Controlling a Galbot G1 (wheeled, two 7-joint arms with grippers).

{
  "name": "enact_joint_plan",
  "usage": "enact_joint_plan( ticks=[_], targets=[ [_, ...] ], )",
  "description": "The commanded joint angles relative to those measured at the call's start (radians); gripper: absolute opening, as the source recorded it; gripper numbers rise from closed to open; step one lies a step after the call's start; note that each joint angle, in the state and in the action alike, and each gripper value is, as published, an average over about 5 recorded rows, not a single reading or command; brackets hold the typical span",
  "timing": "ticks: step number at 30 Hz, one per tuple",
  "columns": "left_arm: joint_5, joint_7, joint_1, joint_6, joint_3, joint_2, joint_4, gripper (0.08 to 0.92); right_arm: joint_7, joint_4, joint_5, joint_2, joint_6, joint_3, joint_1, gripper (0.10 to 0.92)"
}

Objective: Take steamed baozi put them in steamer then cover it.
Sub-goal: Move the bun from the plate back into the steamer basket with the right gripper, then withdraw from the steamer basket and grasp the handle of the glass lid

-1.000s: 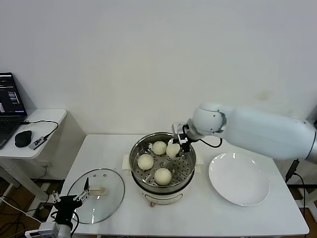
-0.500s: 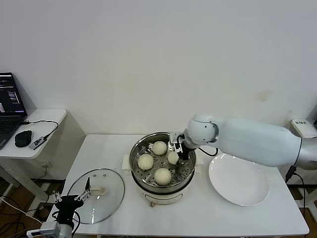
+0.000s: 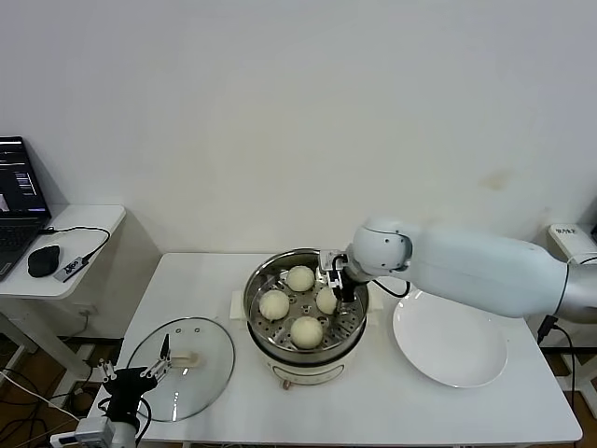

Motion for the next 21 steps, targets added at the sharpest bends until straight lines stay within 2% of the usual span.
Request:
enact_joint_plan(
  ticks=[1, 7, 11, 16, 21],
  targets=[
    [0.0, 0.001, 0.001, 0.0, 0.001, 0.001, 0.001, 0.823, 0.014, 0.052, 0.045, -0.032, -0.016, 0.052, 0.01, 0.793],
    [0.001, 0.002, -0.003, 0.0, 0.003, 0.002, 0.007, 0.823, 0.047, 0.117, 0.064, -0.095, -0.016, 0.109, 0.001, 0.822],
    [0.002, 0.001, -0.004, 0.003, 0.002, 0.002, 0.012, 0.823, 0.127, 0.176, 0.069, -0.161, 0.001, 0.189, -0.057, 0.823],
    [0.003, 0.001, -0.006, 0.006, 0.001, 0.001, 0.011, 0.823, 0.354, 0.248, 0.124, -0.253, 0.082, 0.285, -0.192, 0.823],
    [0.009, 0.002, -0.008, 0.006, 0.007, -0.004, 0.016, 0.823, 0.594, 0.294, 0.136, -0.33, 0.261, 0.468, -0.456, 0.823]
  ],
)
